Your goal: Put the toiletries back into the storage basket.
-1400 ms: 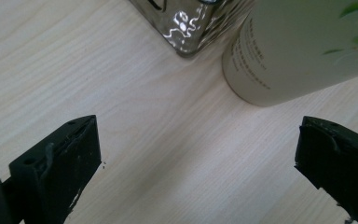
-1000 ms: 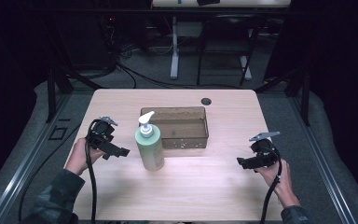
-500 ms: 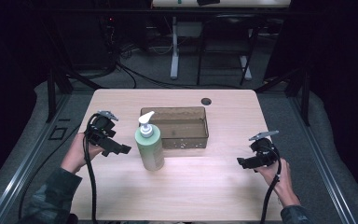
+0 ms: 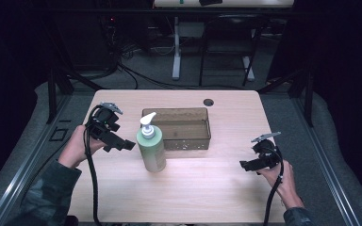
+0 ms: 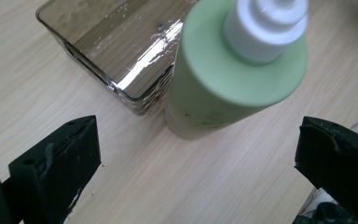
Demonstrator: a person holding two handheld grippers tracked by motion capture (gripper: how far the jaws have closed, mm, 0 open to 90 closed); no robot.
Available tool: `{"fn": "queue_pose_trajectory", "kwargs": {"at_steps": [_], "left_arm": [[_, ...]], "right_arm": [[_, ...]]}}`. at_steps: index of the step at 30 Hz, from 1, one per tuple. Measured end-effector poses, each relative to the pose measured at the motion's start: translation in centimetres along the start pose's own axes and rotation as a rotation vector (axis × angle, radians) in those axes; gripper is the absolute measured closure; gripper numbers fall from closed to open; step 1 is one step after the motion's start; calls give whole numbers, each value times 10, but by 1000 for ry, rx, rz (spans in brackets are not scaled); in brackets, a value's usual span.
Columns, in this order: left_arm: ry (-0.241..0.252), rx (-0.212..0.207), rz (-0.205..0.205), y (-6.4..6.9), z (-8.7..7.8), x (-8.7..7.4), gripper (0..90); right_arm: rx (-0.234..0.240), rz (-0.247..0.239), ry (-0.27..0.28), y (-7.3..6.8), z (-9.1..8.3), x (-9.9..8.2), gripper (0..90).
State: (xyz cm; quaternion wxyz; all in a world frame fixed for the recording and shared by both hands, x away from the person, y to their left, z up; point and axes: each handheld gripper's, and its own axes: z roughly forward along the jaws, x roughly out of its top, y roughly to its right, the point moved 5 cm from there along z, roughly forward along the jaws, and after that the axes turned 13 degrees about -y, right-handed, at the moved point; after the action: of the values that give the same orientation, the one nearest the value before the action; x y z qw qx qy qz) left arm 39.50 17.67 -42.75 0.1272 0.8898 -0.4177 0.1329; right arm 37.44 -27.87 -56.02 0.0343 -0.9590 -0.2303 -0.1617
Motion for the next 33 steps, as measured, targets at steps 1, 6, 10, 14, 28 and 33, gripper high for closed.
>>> {"fn": "queue_pose_trajectory", "kwargs": {"at_steps": [1, 6, 10, 14, 28, 33], "left_arm": [[0, -1, 19, 4, -6, 4, 1], [8, 9, 47, 15, -17, 16, 1], [2, 12, 69, 19, -20, 24, 0], [-16, 10, 98, 24, -22, 40, 0], [-85, 28, 166, 33, -18, 72, 224], [-99, 30, 193, 36, -20, 79, 334]], "right_arm": [[3, 0, -3, 0, 0, 0, 60], [5, 1, -5, -1, 0, 0, 60], [5, -3, -5, -1, -1, 0, 58], [9, -1, -6, -1, -1, 0, 55], [13, -17, -29, -2, 2, -2, 71], [12, -15, -33, -1, 3, -3, 79]]}}
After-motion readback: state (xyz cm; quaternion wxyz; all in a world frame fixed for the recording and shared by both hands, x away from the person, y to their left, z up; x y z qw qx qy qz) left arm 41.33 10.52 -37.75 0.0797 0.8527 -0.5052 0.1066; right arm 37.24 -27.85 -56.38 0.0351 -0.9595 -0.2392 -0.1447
